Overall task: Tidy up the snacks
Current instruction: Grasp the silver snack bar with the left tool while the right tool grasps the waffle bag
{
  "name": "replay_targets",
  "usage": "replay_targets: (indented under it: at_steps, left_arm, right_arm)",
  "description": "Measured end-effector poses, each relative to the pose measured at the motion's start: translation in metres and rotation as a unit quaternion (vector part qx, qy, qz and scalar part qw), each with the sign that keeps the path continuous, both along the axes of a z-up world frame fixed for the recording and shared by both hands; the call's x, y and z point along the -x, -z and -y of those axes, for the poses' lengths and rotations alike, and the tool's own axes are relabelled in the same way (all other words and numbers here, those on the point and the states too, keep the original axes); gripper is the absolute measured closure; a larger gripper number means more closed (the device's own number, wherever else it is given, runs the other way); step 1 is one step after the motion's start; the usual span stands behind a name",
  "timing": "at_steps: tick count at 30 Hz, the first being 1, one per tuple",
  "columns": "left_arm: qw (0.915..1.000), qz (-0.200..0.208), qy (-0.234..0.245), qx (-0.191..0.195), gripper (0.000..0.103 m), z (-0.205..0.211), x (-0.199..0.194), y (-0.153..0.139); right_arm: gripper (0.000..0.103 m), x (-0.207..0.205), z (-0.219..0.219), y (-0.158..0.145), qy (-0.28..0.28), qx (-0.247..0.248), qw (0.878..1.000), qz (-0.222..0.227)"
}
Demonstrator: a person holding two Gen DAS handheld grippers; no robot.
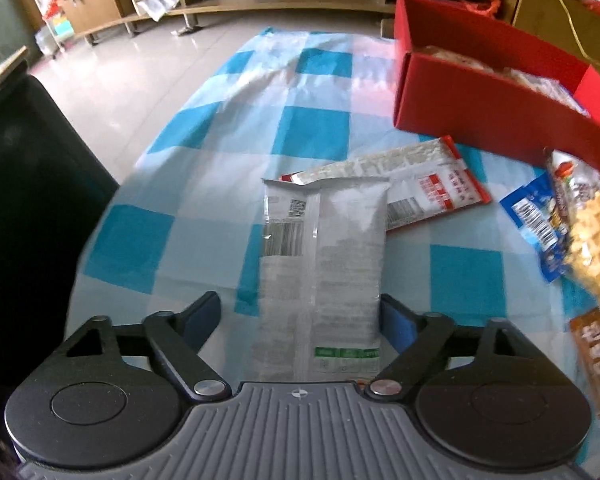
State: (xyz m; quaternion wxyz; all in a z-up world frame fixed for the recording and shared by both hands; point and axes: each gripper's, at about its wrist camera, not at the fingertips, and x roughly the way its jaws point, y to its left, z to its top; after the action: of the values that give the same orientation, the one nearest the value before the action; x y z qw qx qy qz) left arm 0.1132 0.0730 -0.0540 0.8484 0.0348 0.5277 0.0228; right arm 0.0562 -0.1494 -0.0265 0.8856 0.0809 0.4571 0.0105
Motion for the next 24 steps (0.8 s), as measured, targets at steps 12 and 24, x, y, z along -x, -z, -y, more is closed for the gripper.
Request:
replay_targets:
  at_steps: [12, 24]
  left_arm:
    - [0.9967, -0.004, 0.068, 0.044, 0.055, 0.031, 0.021, -0.021]
    - [0.9934, -0.016, 0.095, 0.063, 0.056, 0.046, 0.023, -0.020]
  right_arm:
    - [0.035, 0.010, 0.083, -0.010, 0.129, 0.001, 0.992, 0.015]
    - [0.029, -0.035, 0.051, 0.002, 0.108, -0.055, 0.992, -0.019]
